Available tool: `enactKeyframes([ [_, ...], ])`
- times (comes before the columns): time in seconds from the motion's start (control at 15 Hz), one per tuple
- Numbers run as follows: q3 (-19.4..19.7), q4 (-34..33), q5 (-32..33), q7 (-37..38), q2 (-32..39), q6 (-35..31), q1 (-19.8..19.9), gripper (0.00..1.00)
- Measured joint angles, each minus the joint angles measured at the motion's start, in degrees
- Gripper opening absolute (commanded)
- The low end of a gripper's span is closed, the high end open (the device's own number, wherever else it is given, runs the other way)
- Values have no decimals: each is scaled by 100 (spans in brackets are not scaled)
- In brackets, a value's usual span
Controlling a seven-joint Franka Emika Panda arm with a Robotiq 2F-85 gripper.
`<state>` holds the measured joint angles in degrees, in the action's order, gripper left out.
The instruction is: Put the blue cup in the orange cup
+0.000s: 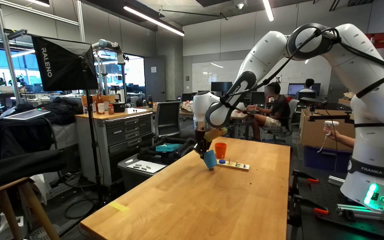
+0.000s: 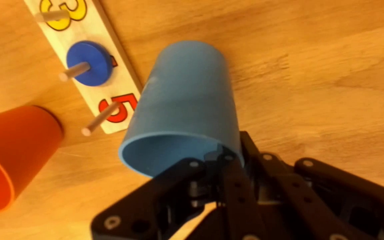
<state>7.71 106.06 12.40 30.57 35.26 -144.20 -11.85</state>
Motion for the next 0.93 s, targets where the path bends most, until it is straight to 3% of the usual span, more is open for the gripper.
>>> enactKeyframes([
  [0.53, 295, -212, 351, -32, -545, -163, 26, 2],
  [0.93, 822, -166, 930, -18, -867, -185, 65, 3],
])
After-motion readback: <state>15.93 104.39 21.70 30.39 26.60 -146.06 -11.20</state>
